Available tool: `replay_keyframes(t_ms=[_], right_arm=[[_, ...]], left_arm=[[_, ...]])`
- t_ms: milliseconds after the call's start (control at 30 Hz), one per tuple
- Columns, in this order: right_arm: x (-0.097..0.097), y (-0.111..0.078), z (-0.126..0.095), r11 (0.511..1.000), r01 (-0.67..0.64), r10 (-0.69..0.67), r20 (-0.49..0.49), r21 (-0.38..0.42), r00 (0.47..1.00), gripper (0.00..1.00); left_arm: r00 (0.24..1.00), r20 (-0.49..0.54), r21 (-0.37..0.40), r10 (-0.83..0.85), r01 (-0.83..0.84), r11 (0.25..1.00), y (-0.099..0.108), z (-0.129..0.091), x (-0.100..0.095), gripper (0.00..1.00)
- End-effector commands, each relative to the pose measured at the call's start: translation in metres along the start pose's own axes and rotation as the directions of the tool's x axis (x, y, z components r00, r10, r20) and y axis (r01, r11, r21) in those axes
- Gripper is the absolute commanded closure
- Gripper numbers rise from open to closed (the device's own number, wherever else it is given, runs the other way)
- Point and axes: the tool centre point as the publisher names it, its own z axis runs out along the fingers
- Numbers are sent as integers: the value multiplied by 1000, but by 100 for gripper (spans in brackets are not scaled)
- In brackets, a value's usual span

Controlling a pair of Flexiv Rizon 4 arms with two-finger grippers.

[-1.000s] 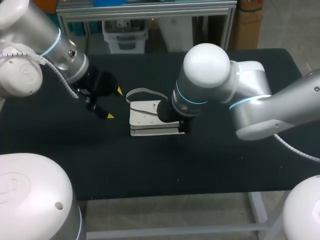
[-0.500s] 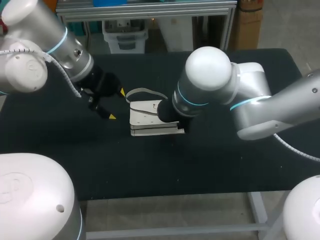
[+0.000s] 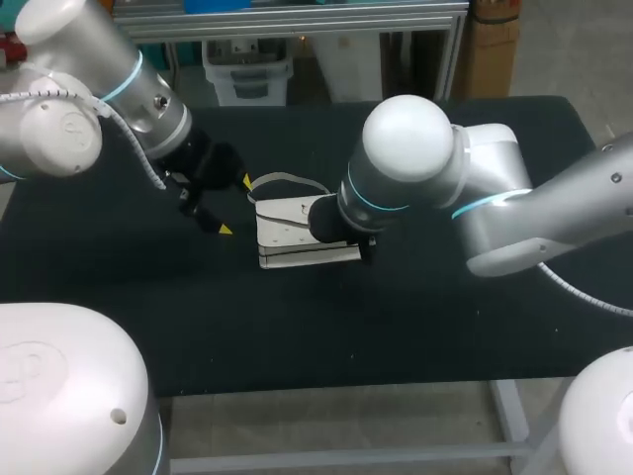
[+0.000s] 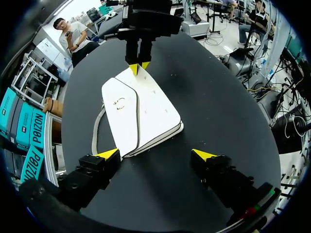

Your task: Pick up the bag, open it, inspect its contents, close it, and place it on the opposite side

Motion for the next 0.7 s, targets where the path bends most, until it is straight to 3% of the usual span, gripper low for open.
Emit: replay_keyframes(t_ms=[33, 300, 700], right_arm=[[5, 1, 3, 1000, -1, 1, 6, 2, 1000, 100], [11, 6, 1, 1000, -21, 21, 32, 1, 999, 100], [11, 6, 1, 1000, -21, 21, 32, 1, 999, 100]], left_arm=[[1000, -3, 10, 17, -17, 1000, 2, 2, -1, 0], [993, 8, 32, 120, -121, 992, 2, 4, -5, 0], [993, 8, 32, 120, -121, 992, 2, 4, -5, 0]])
